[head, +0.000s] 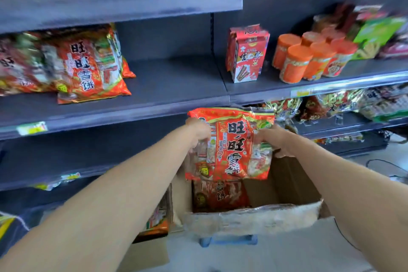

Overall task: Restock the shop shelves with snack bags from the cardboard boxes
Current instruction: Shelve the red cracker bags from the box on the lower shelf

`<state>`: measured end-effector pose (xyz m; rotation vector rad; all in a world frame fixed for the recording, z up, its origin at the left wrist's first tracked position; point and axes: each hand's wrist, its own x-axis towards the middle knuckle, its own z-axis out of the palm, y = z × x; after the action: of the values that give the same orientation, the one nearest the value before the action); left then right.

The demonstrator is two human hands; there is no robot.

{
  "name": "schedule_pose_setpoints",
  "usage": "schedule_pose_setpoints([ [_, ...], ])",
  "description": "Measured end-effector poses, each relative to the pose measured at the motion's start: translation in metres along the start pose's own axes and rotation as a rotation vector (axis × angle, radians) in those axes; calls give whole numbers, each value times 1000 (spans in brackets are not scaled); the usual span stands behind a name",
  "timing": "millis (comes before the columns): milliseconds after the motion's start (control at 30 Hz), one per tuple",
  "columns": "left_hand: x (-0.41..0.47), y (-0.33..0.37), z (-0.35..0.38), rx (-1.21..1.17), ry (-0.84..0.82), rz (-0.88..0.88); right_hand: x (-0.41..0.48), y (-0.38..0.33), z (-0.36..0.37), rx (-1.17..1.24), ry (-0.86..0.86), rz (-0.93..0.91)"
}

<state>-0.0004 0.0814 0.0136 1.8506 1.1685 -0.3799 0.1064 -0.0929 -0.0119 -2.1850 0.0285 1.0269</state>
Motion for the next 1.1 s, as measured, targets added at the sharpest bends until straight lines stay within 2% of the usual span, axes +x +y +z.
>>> schedule_pose_setpoints([
  [200,-5,1,-75,-374,170,122,-20,-83,16,74,36,-298],
  [400,17,-6,-143,-452,460,224,-12,-158,58,104,136,-521],
  [533,52,-2,-177,-509,483,293,11,-202,85,94,167,-500],
  [867,181,11,-237,-647,420,266,103,-280,130,178,158,-482],
  [1000,210,27,-244,-688,445,318,128,-296,140,178,292,-473],
  [1100,227,40,-256,-704,499,294,149,-315,145,140,375,-463],
])
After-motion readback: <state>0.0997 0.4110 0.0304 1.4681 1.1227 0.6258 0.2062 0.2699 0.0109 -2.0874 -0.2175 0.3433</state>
